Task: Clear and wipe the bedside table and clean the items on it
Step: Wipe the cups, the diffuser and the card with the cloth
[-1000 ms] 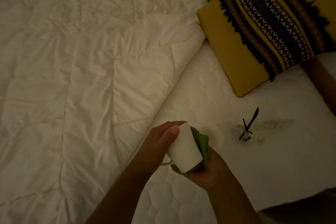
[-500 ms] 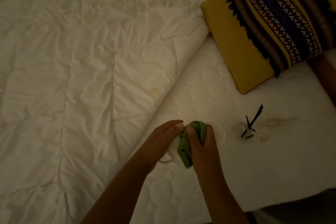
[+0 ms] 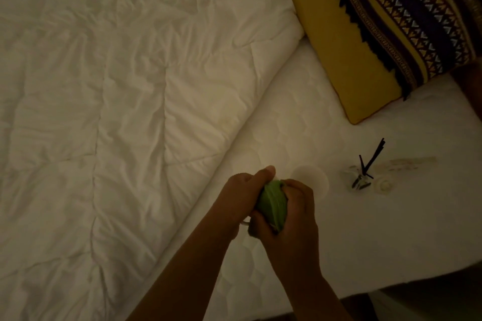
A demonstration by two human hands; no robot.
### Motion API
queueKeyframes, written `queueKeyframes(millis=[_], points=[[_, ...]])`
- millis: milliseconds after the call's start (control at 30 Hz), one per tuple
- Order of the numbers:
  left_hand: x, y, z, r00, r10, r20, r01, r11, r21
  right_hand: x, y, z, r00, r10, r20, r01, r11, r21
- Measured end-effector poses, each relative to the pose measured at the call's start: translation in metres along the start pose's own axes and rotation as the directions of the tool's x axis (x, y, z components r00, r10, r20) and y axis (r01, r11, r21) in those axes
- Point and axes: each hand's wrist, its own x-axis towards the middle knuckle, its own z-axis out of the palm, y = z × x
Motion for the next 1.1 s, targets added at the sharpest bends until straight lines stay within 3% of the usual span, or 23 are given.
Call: queueKeyframes(millis=[133, 233, 300, 400, 500, 600, 733, 967, 1100], points=[[-0.004, 0.0, -0.002, 0.996, 0.085, 0.003, -0.085, 0.996, -0.034, 0.005, -0.005, -0.005, 0.999, 0.039, -0.006, -0.038, 0.996, 0.075], [-0.007, 0.0, -0.009, 0.981, 0.182, 0.063, -0.183, 0.983, 0.006, 0.014, -0.01, -0.009, 0.972, 0.234, 0.03, -0.233, 0.933, 0.273], [-0.009, 0.001, -0.013, 0.97, 0.224, 0.092, -0.223, 0.975, -0.021, 0.023, -0.01, -0.012, 0.921, 0.368, 0.13, -0.389, 0.838, 0.382], [-0.013, -0.001, -0.018, 0.963, 0.251, 0.1, -0.245, 0.967, -0.068, 0.032, -0.011, -0.017, 0.847, 0.449, 0.283, -0.53, 0.694, 0.486], [-0.017, 0.0, -0.022, 0.951, 0.287, 0.116, -0.275, 0.956, -0.107, 0.035, -0.014, -0.018, 0.761, 0.479, 0.438, -0.637, 0.421, 0.646], [-0.021, 0.005, -0.027, 0.93, 0.336, 0.151, -0.327, 0.941, -0.084, 0.034, -0.012, -0.019, 0.665, 0.409, 0.625, -0.709, 0.082, 0.701], [-0.027, 0.012, -0.035, 0.887, 0.408, 0.216, -0.408, 0.912, -0.049, 0.029, -0.016, -0.023, 0.586, 0.153, 0.796, -0.773, -0.187, 0.606], [-0.035, 0.019, -0.034, 0.857, 0.435, 0.276, -0.443, 0.896, -0.038, 0.015, -0.014, -0.017, 0.596, 0.096, 0.797, -0.734, -0.339, 0.589], [-0.035, 0.018, -0.03, 0.854, 0.432, 0.291, -0.445, 0.895, -0.02, 0.015, -0.011, -0.02, 0.586, 0.112, 0.803, -0.732, -0.351, 0.583]])
